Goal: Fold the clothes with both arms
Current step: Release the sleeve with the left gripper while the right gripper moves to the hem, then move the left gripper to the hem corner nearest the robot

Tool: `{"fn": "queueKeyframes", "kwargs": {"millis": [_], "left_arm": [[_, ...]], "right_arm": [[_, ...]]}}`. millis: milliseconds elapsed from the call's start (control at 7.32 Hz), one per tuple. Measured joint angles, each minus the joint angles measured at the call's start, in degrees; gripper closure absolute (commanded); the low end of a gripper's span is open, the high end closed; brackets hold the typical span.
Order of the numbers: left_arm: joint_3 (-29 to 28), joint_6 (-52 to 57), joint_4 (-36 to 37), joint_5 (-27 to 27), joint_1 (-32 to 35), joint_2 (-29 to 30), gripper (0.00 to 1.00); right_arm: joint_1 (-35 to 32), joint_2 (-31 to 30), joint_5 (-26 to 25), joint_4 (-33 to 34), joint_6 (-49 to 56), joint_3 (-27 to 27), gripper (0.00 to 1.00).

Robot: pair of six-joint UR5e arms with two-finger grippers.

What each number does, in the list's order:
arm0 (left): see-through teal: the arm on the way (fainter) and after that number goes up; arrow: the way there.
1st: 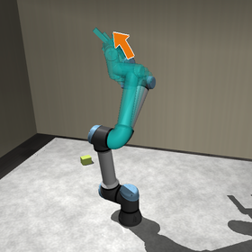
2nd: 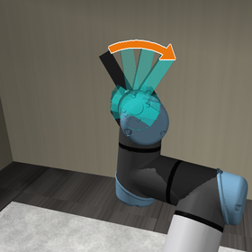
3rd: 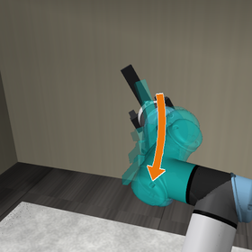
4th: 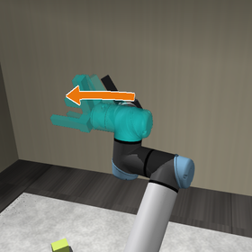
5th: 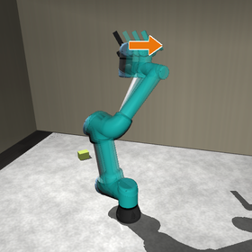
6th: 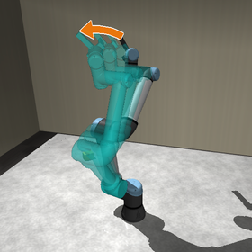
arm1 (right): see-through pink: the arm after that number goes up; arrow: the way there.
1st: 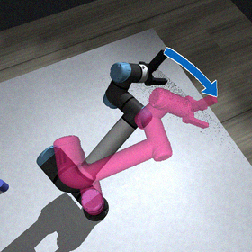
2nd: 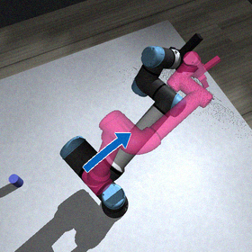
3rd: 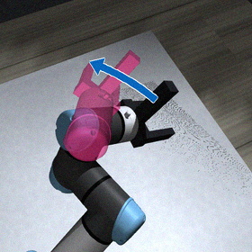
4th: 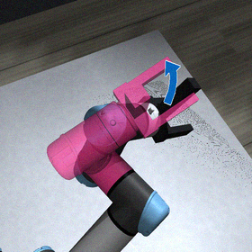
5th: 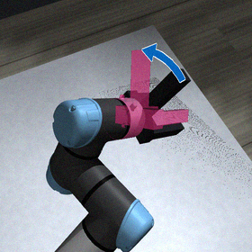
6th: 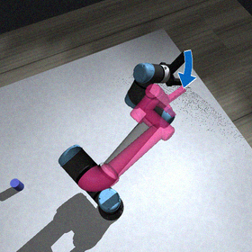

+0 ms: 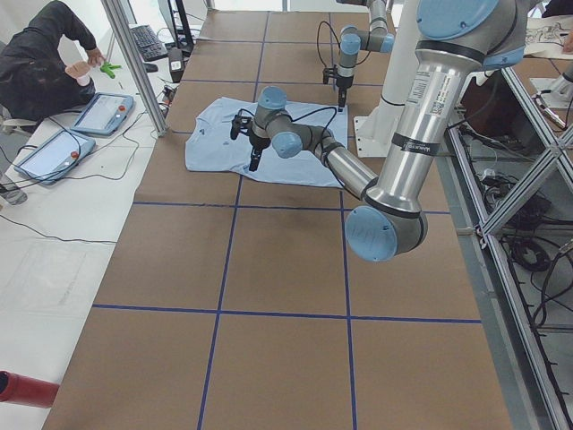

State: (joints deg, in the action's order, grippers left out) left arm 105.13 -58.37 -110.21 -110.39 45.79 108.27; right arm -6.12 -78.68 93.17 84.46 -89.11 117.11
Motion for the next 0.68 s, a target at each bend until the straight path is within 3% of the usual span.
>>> {"fn": "queueKeyframes", "kwargs": {"millis": [137,273,410,547,683], "left_arm": [[0.1,0.0,0.0,0.0,0.0,0.0,0.0],[0.2,0.0,0.0,0.0,0.0,0.0,0.0],[0.2,0.0,0.0,0.0,0.0,0.0,0.0],[0.2,0.0,0.0,0.0,0.0,0.0,0.0],[0.2,0.0,0.0,0.0,0.0,0.0,0.0]], "right_arm": [[0.1,-0.1,0.2,0.0,0.0,0.1,0.46],[0.2,-0.1,0.5,0.0,0.0,0.1,0.63],[0.2,-0.1,0.8,0.0,0.0,0.2,0.87],[0.2,-0.2,0.9,0.0,0.0,0.2,1.0],[0.2,-0.2,1.0,0.0,0.0,0.2,1.0]]}}
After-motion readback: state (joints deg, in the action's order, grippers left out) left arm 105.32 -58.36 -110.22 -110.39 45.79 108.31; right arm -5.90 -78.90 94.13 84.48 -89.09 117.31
